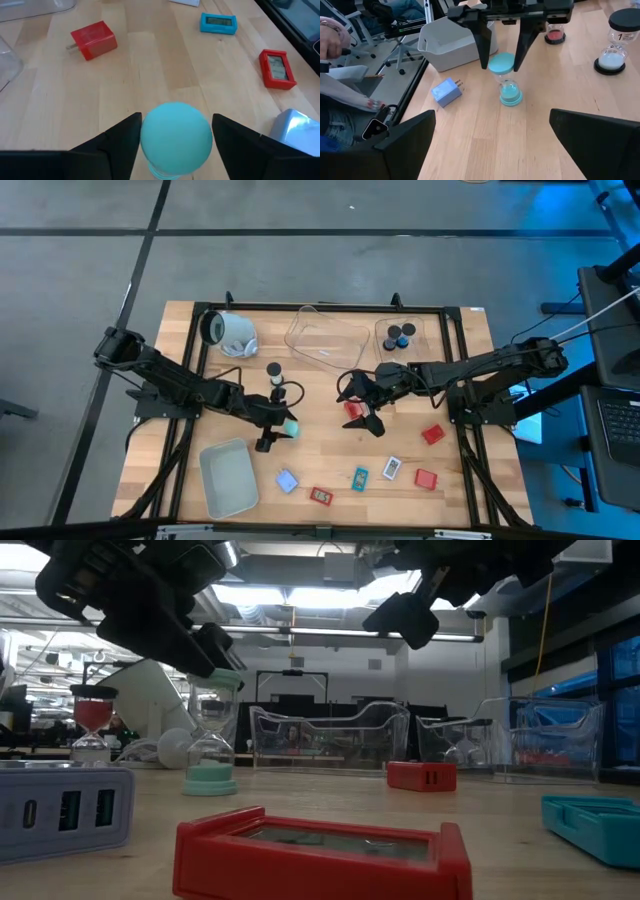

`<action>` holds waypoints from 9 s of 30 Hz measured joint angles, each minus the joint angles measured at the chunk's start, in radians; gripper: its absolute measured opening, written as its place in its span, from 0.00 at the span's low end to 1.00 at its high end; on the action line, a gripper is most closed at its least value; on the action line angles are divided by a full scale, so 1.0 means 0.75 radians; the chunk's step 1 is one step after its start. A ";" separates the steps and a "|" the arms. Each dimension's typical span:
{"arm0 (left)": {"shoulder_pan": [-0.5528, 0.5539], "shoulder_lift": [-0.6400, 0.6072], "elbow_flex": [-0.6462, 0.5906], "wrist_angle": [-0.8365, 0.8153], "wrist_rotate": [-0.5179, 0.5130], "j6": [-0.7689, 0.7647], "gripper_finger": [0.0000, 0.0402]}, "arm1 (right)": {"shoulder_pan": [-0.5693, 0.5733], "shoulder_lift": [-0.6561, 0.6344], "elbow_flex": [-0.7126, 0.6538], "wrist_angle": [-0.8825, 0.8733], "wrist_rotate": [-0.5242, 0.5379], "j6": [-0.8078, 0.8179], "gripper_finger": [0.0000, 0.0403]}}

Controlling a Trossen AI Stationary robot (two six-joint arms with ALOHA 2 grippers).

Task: Pick & Place Office items
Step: Put the light green hourglass into the right transparent bin

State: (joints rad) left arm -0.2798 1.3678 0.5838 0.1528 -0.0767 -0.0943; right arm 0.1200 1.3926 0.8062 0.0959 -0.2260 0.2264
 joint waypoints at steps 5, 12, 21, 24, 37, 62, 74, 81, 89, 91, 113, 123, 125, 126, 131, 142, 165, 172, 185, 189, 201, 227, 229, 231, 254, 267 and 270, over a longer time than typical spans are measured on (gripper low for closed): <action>-0.001 0.000 0.000 0.001 -0.001 0.001 0.54 | 0.000 0.000 0.000 -0.001 0.000 0.000 0.98; -0.001 0.000 0.000 0.002 -0.008 0.017 0.50 | 0.000 0.000 0.000 -0.001 0.000 0.000 0.98; -0.001 0.000 0.000 -0.001 -0.002 -0.002 0.62 | 0.000 0.000 0.000 -0.001 0.000 0.000 0.98; 0.002 0.000 0.000 -0.002 -0.002 -0.028 0.65 | 0.000 0.000 0.000 -0.001 0.000 0.001 0.98; 0.001 0.054 -0.001 -0.024 -0.009 -0.013 0.65 | 0.000 0.000 0.000 -0.002 -0.001 0.018 0.98; 0.001 0.053 -0.001 0.031 -0.034 -0.031 0.50 | 0.000 0.000 0.000 -0.004 -0.001 0.036 0.98; 0.002 -0.002 0.069 0.113 -0.178 -0.088 0.50 | -0.001 -0.030 -0.001 -0.001 0.001 0.072 0.98; -0.018 -0.050 0.237 0.165 -0.422 0.299 0.50 | -0.003 -0.169 -0.001 0.008 0.020 0.102 0.98; -0.019 -0.050 0.342 0.514 -0.482 0.802 0.50 | -0.047 -0.275 -0.001 0.041 0.033 0.453 0.98; -0.019 -0.050 0.364 0.532 -0.433 0.858 0.50 | -0.063 -0.285 -0.001 0.048 0.007 0.533 0.98; 0.082 -0.048 0.379 0.781 -0.080 1.066 0.50 | -0.109 -0.269 0.000 0.468 -0.109 0.622 0.98; 0.171 -0.045 0.380 0.922 0.186 1.087 0.50 | -0.129 -0.269 -0.001 0.622 -0.109 0.585 0.98; 0.187 -0.036 0.380 0.948 0.200 1.089 0.50 | -0.139 -0.269 -0.001 0.645 -0.108 0.582 0.98; 0.195 -0.029 0.380 0.956 0.203 1.096 0.50 | -0.144 -0.269 -0.001 0.650 -0.108 0.571 0.98; 0.229 0.007 0.380 1.005 0.212 1.110 0.50 | -0.174 -0.261 -0.001 0.651 -0.105 0.556 0.98; 0.282 0.030 0.380 1.030 0.215 1.143 0.50 | -0.188 -0.242 0.000 0.701 -0.104 0.491 0.98; 0.289 0.030 0.380 1.032 0.222 1.229 0.51 | -0.188 -0.242 0.000 0.730 -0.100 0.424 0.50; 0.289 0.030 0.380 1.033 0.221 1.231 0.52 | -0.186 -0.243 0.000 0.730 -0.078 0.421 0.50; 0.289 0.030 0.380 1.028 0.247 1.211 0.63 | -0.186 -0.242 0.000 0.727 -0.068 0.416 0.50; 0.289 0.031 0.380 1.030 0.247 1.192 0.65 | -0.187 -0.242 0.000 0.723 -0.032 0.415 0.50; 0.279 0.022 0.380 1.118 -0.018 1.130 0.65 | -0.343 -0.250 0.000 0.315 0.003 0.495 0.50; 0.280 0.022 0.380 0.562 -0.652 0.486 0.65 | -0.736 -0.608 -0.001 -1.452 0.559 0.655 0.51; 0.280 0.022 0.380 0.533 -0.651 0.467 0.65 | -0.742 -0.571 -0.001 -1.450 0.567 0.634 0.51; 0.280 0.022 0.380 0.481 -0.652 0.429 0.65 | -0.744 -0.521 0.000 -1.450 0.572 0.609 0.51; 0.280 0.022 0.380 0.363 -0.656 0.352 0.65 | -0.744 -0.137 0.151 -1.462 0.710 0.388 0.52; 0.280 0.022 0.380 0.308 -0.686 0.351 0.65 | -0.795 -0.050 0.204 -1.482 0.696 0.344 0.52; 0.280 0.022 0.380 0.308 -0.686 0.352 0.65 | -0.805 0.008 0.204 -1.480 0.696 0.334 0.52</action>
State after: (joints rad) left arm -0.0700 1.3846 0.8688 0.3839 -0.5915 0.1696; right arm -0.4840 1.3988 0.9596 -1.0143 0.2958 0.4771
